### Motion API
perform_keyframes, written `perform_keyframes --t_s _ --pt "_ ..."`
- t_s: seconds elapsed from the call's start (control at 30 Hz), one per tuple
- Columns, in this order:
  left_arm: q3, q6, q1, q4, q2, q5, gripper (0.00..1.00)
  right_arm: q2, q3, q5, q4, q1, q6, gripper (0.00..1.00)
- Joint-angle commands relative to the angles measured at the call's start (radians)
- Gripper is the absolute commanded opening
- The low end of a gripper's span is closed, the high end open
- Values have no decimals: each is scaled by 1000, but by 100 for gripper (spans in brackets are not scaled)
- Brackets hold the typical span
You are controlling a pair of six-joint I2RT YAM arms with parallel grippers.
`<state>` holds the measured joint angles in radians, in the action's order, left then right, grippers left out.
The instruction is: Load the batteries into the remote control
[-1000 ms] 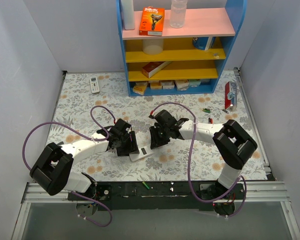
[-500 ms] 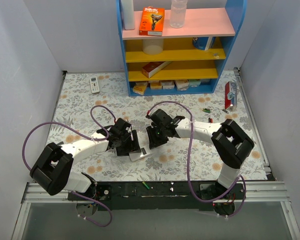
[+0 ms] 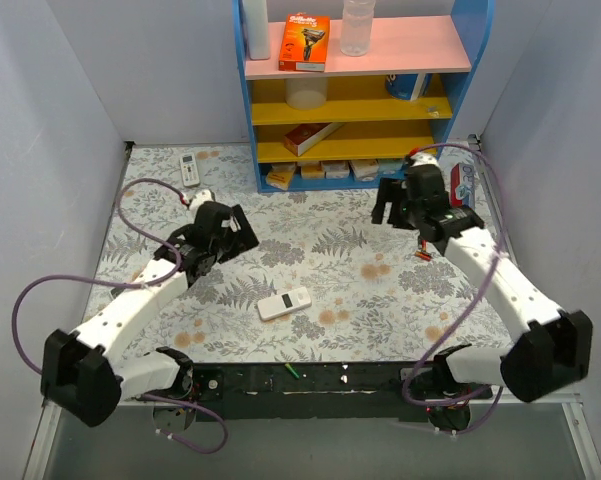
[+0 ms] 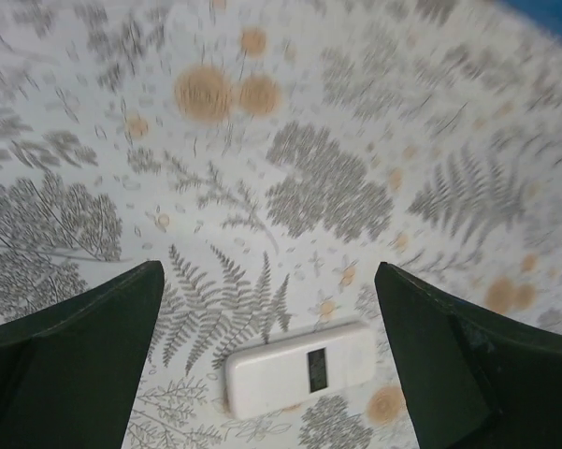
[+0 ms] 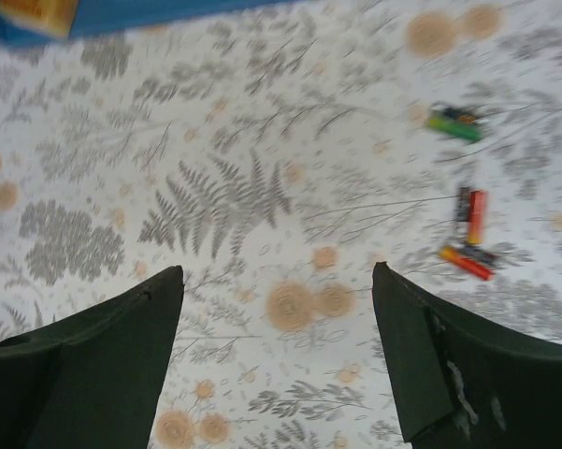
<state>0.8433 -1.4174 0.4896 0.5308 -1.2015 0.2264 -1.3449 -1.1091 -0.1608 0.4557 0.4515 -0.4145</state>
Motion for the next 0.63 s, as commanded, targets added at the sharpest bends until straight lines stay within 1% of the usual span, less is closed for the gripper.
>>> perform_keyframes --t_s 0.0,0.03,0.07,0.1,0.13,0.17,0.23,0.27,0.3,0.33,0.43,0.6 --pt "128 12 -8 61 172 263 98 183 -44 -198 72 -72 72 89" --pt "146 29 -8 51 227 292 98 241 -47 -259 70 -89 83 91" --pt "177 49 -9 49 256 348 98 271 -47 -287 64 -92 107 92" --pt "184 70 -8 34 285 367 98 300 -46 -311 57 -94 120 92" --pt "185 112 -8 -29 324 378 98 349 -43 -353 34 -96 134 93" --pt "195 177 -8 -54 377 390 98 372 -40 -367 22 -97 155 93" --pt "198 225 -8 -131 430 418 98 426 -31 -397 -12 -97 167 93" --pt "198 251 -6 -162 480 425 98 440 -26 -404 -24 -97 174 93" --pt "195 294 -6 -192 499 435 98 450 -21 -408 -35 -97 175 93" --pt "194 310 -8 -231 514 445 98 469 -12 -417 -41 -97 175 93" --pt "198 370 -8 -285 551 487 98 493 5 -419 -78 -99 168 93" --pt "209 423 -8 -299 550 524 98 500 25 -418 -115 -99 160 93"
